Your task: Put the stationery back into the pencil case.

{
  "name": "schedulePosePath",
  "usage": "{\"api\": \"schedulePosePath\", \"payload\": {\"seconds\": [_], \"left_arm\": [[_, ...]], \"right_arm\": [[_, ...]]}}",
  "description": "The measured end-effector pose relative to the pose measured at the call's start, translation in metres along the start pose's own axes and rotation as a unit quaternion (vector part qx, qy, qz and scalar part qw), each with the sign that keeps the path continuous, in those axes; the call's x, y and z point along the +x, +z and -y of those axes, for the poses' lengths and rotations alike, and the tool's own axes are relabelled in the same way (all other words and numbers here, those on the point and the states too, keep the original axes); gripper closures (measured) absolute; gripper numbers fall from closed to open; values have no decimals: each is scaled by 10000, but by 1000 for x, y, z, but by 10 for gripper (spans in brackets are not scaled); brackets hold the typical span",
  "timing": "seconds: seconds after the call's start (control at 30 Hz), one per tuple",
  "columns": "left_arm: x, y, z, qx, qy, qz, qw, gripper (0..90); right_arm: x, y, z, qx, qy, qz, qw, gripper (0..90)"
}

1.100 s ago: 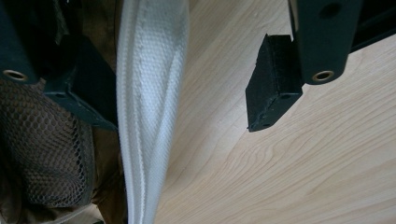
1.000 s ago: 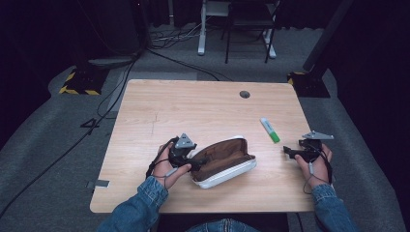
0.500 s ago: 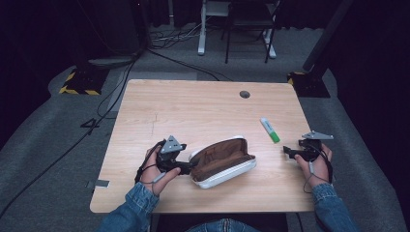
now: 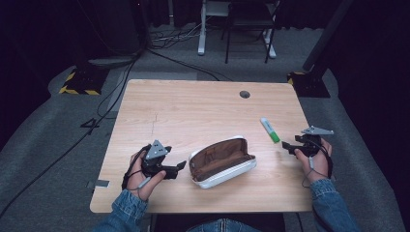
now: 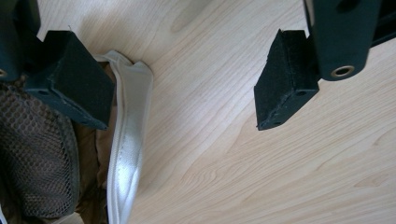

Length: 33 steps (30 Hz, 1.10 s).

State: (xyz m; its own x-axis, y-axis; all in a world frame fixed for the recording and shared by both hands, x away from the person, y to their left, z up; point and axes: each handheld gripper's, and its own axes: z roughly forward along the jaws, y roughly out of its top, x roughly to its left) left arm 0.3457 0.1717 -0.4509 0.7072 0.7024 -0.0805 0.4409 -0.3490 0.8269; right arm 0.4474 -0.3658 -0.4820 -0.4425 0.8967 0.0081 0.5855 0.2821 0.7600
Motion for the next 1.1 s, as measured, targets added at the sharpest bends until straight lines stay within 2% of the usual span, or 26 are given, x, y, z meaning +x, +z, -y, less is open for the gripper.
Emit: {"api": "schedulePosePath", "payload": {"seconds": [0.13,0.27,0.4,0.43,0.6,0.67,0.73,0.83,0.97,1.1], "left_arm": [[5,-6,5,96,96,-85,9999,179],[7,-10,10,180,33,-125,9998,176],[11,-15,17,455,9,-324,9984,174],[11,-15,17,455,9,-324,9984,174],[18,-18,31,801,-185,-488,9954,171],[21,-19,35,915,-144,-542,9942,164],[22,-20,39,981,-198,-565,9934,164],[24,-21,43,1150,-157,-592,9915,164],[27,-21,51,1404,-122,-682,9877,163],[28,-21,56,1531,-47,-634,9862,163]], "right_arm": [[2,4,-7,53,35,-164,9998,266],[5,8,-12,99,25,-244,9997,282],[8,16,-19,241,60,-316,9992,338],[8,16,-19,241,60,-316,9992,338],[11,28,-27,369,42,-390,9985,357],[12,32,-29,409,51,-411,9983,361],[13,37,-31,437,34,-405,9982,361],[13,43,-33,479,29,-376,9981,362],[15,52,-37,510,-38,-323,9982,386],[17,58,-40,528,-90,-288,9981,403]]}}
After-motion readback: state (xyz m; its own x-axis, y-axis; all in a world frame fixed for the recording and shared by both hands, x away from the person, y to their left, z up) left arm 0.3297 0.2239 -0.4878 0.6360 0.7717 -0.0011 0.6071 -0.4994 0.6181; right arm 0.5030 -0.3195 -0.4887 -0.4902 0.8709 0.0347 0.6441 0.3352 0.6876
